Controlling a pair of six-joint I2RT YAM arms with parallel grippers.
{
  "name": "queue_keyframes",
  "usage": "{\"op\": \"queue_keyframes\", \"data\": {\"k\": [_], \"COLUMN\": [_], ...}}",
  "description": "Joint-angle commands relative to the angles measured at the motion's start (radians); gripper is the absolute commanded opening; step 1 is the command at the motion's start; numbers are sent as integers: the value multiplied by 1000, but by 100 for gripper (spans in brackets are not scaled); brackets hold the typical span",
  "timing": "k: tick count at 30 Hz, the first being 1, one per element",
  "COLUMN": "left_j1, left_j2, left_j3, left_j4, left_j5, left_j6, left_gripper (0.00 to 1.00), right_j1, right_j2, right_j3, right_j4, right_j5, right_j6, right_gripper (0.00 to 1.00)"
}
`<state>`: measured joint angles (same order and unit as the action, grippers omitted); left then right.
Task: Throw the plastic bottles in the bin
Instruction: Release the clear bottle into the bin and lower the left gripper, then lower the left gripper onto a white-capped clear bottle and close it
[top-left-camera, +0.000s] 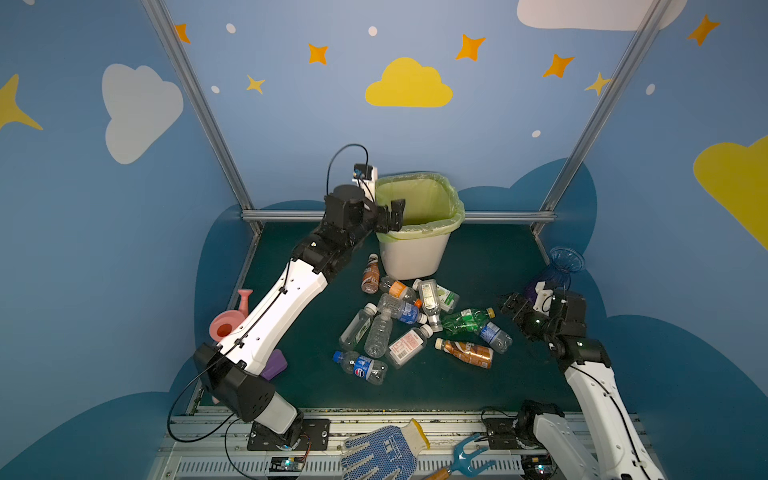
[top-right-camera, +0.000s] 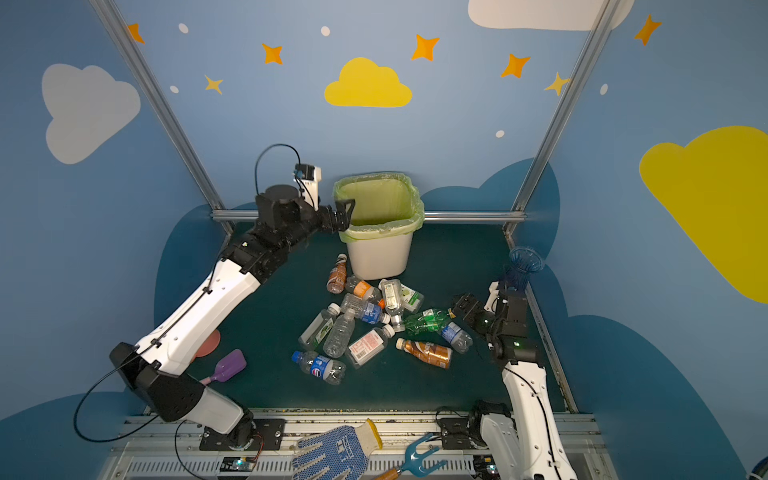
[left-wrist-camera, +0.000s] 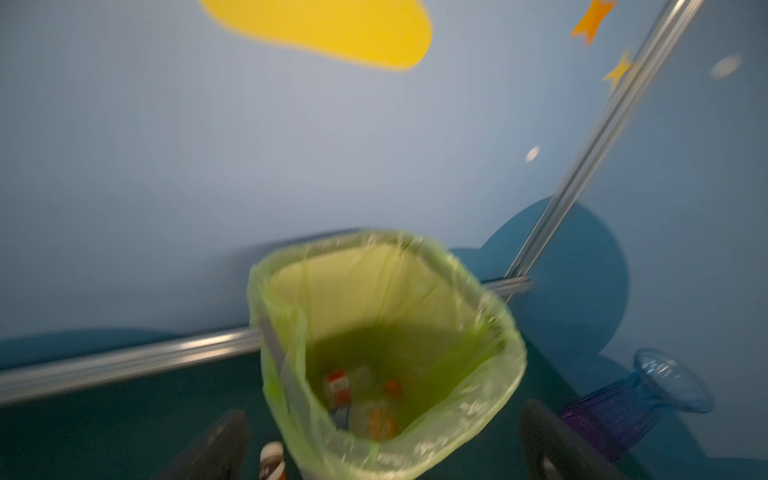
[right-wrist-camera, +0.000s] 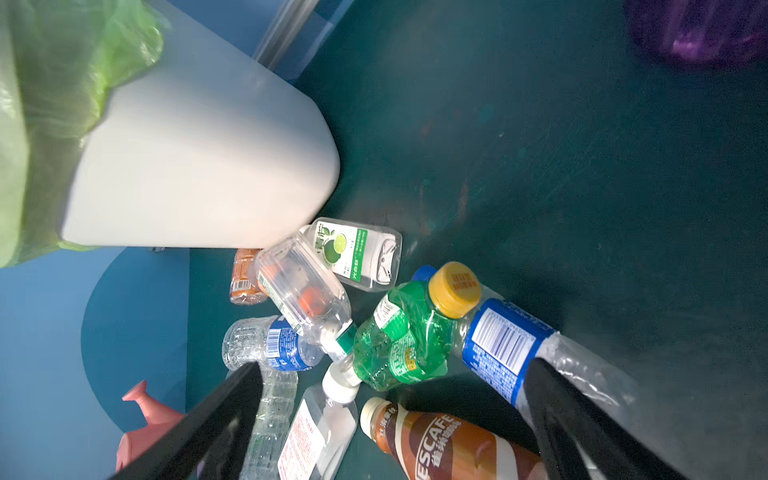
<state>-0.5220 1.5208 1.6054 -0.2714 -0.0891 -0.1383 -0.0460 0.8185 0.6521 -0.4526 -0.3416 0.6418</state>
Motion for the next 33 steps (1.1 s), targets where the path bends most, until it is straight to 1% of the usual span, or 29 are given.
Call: {"op": "queue_keyframes", "data": {"k": [1, 3, 7, 10, 13, 15, 17, 20, 24, 29, 33], "left_j1": [20, 29, 41, 60, 91, 94, 94, 93, 83, 55, 26], "left_j2": [-150, -219, -369, -463, -519, -541, -536, -488, -407, -321, -234], "left_j3": [-138, -270, -534, -675, -758, -815, -847, -856, -860, -831, -778], "left_j4": [26, -5, -22, -45, -88, -101, -126, -182, -202, -203, -242], "left_j5": [-120, -170, -217, -263, -238, -199, -151, -55, 67, 106, 103], "left_j6": [-63, -111, -214, -272, -329, -325, -317, -313, -300, -266, -227], "left_gripper": [100, 100, 100, 100, 100, 100, 100, 99, 95, 91, 85], "right_j1": [28, 44, 61, 70, 73, 75, 76, 78, 81, 82, 82], "right_j2": [9, 16, 24, 28, 27, 24, 24, 29, 42, 50, 51], "right_j3": [-14, -16, -26, -25, -32, -36, -38, -34, -30, -33, -35], "right_j4": [18, 20, 22, 10, 1, 9, 16, 20, 20, 20, 20], "right_j5": [11, 23, 38, 38, 47, 50, 56, 61, 69, 70, 74], "right_j6": [15, 8, -4, -17, -21, -13, -5, 3, 4, 6, 5], "right_gripper": [98, 98, 98, 98, 98, 98, 98, 98, 98, 98, 98]}}
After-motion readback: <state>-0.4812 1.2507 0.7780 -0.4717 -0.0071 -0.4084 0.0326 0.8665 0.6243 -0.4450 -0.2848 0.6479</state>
